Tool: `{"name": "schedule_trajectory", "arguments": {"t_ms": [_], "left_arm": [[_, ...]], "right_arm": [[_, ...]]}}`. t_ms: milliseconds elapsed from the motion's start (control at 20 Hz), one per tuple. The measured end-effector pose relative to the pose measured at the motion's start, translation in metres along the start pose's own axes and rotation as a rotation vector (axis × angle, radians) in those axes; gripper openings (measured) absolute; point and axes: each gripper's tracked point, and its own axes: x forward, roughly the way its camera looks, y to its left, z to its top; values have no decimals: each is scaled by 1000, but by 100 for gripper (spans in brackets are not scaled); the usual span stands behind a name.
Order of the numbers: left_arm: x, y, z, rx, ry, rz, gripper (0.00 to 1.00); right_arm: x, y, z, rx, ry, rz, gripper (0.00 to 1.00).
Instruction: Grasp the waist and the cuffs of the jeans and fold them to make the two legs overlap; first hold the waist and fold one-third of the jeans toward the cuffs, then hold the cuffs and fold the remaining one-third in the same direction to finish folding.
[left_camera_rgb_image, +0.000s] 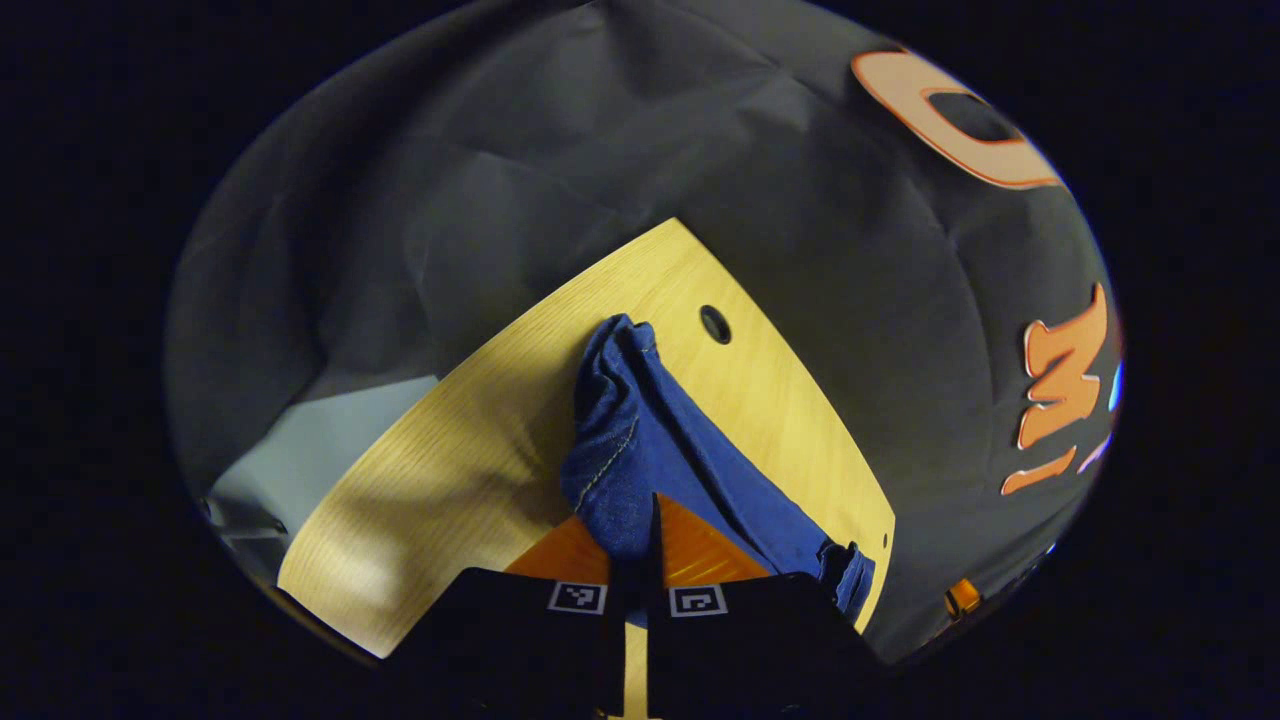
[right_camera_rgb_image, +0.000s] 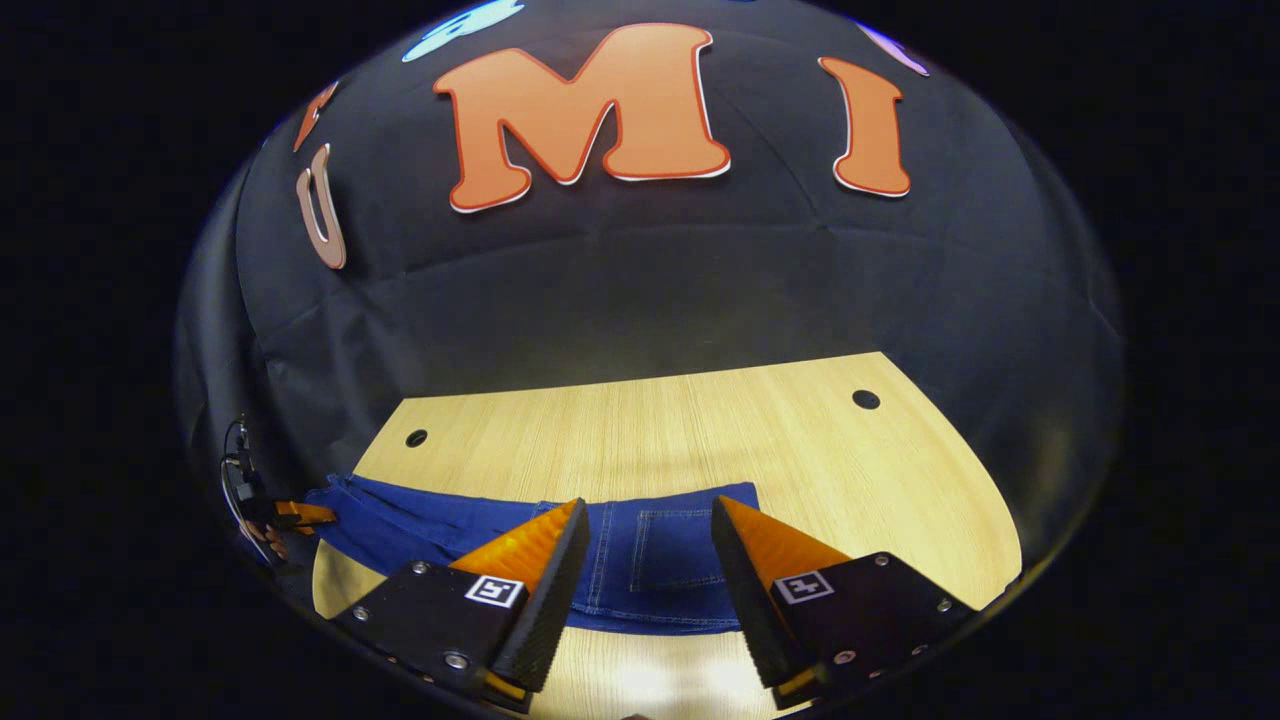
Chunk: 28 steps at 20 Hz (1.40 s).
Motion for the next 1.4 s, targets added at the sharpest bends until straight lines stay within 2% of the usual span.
{"name": "schedule_trajectory", "arguments": {"t_ms": [50,100,200,550,850,1150,1400], "left_arm": [[-8,-11,3,32,-20,-9,8],[-17,-20,5,65,-33,-12,8],[-35,-48,9,127,-61,-29,8],[-88,-168,10,296,-133,-131,8],[-101,-269,-12,442,-135,-210,8],[-91,-356,-58,549,-87,-280,8],[-61,-414,-111,659,-16,-310,8]], "right_arm": [[-1,-2,1,-1,-8,3,80],[-2,-5,4,-7,-16,5,89],[-2,-6,6,-16,-23,15,96],[-5,-12,16,-34,-45,73,96],[-10,-32,25,-47,-70,91,96],[-13,-54,20,-58,-69,98,96],[-14,-75,18,-49,-72,95,96]]}}
